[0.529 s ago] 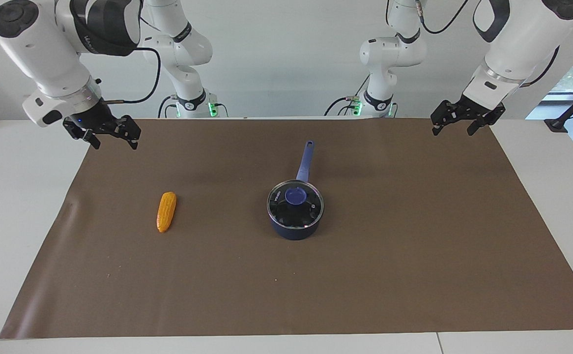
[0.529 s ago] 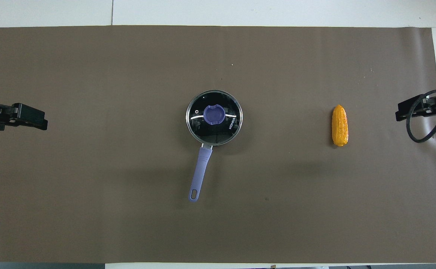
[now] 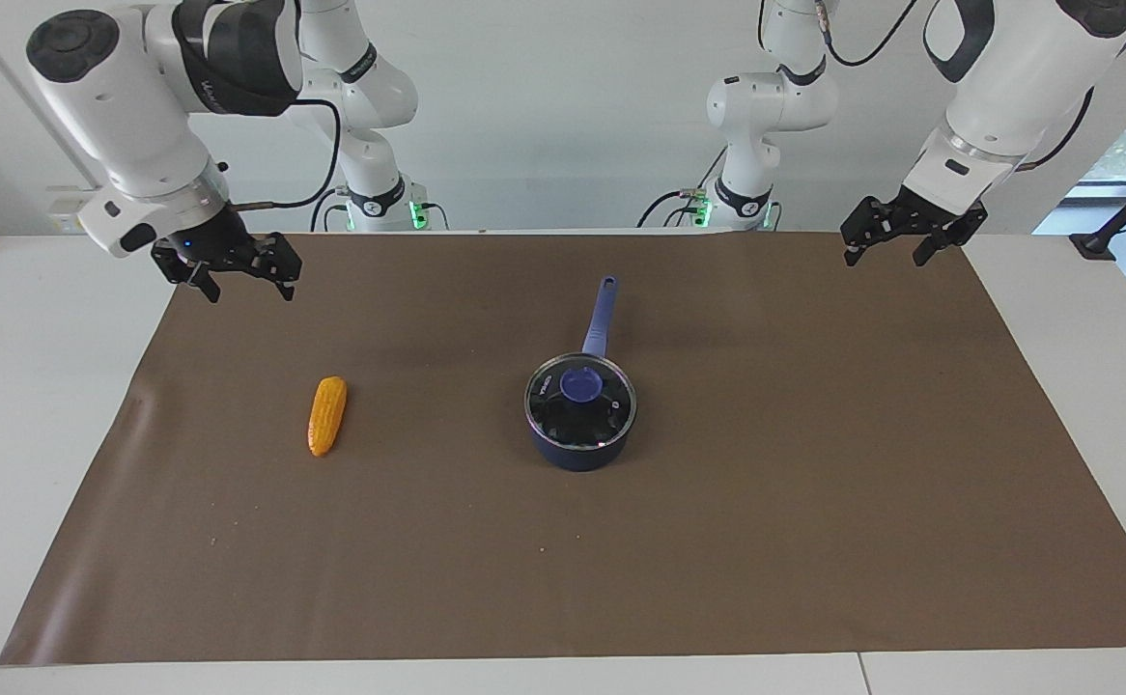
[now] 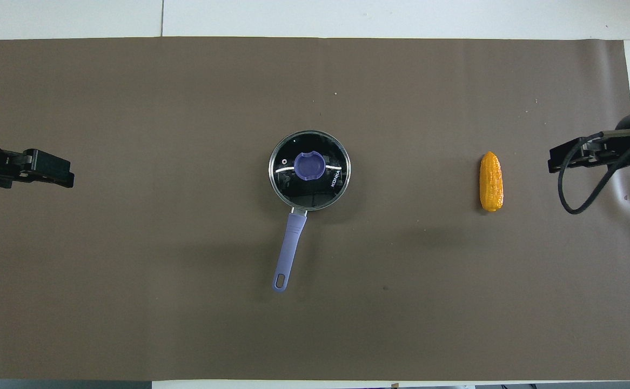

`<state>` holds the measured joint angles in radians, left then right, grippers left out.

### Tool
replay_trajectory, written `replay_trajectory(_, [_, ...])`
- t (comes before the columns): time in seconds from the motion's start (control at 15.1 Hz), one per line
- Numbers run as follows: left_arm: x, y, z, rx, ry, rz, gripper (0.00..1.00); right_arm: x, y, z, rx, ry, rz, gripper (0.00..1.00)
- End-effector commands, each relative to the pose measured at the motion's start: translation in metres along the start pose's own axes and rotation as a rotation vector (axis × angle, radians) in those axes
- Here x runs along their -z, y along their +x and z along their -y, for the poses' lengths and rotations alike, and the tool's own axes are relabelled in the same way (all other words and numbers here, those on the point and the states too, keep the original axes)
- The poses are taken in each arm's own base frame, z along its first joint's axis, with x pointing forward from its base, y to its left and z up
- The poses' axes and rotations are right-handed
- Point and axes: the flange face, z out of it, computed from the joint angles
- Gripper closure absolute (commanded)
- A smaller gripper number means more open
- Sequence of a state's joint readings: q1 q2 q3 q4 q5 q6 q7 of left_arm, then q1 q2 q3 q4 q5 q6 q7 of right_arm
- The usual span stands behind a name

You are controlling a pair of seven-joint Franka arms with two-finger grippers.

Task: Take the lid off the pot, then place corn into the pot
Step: 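Move the left gripper toward the pot while the right gripper reaches the corn, then grasp the lid knob with the left gripper while the right gripper grasps the corn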

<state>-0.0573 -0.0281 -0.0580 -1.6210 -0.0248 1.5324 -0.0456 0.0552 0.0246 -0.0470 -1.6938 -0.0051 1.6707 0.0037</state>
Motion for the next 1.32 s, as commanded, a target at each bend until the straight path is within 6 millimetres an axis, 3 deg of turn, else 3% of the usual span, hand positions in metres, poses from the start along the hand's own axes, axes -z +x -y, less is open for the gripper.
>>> replay_trajectory(0.0, [0.001, -0.001, -0.046, 0.073, -0.015, -0.070, 0.00, -0.075, 0.005, 0.027, 0.013, 0.010, -0.024, 0.00])
replay_trajectory(0.13, [-0.009, 0.003, -0.090, 0.034, -0.019, -0.069, 0.00, -0.117, 0.007, 0.025, 0.009, 0.009, -0.040, 0.00])
replay_trajectory(0.26, [-0.034, 0.021, -0.150, 0.047, -0.030, -0.049, 0.00, -0.154, 0.007, 0.018, -0.005, 0.009, -0.040, 0.00])
replay_trajectory(0.46, [-0.084, 0.065, -0.262, 0.092, -0.033, -0.011, 0.00, -0.191, -0.003, 0.022, -0.001, 0.009, -0.080, 0.00])
replay_trajectory(0.6, [-0.115, 0.074, -0.310, 0.123, -0.038, -0.010, 0.00, -0.217, -0.004, 0.014, 0.008, 0.007, -0.075, 0.00])
replay_trajectory(0.79, [-0.152, 0.072, -0.351, 0.122, -0.042, -0.027, 0.00, -0.234, -0.001, 0.013, 0.005, 0.006, -0.069, 0.00])
replay_trajectory(1.06, [-0.172, 0.076, -0.355, 0.098, -0.013, -0.051, 0.00, -0.254, 0.004, 0.001, -0.014, 0.004, -0.060, 0.00])
replay_trajectory(1.26, [-0.184, 0.074, -0.359, 0.064, -0.014, -0.062, 0.00, -0.264, 0.006, -0.002, -0.018, 0.003, -0.057, 0.12])
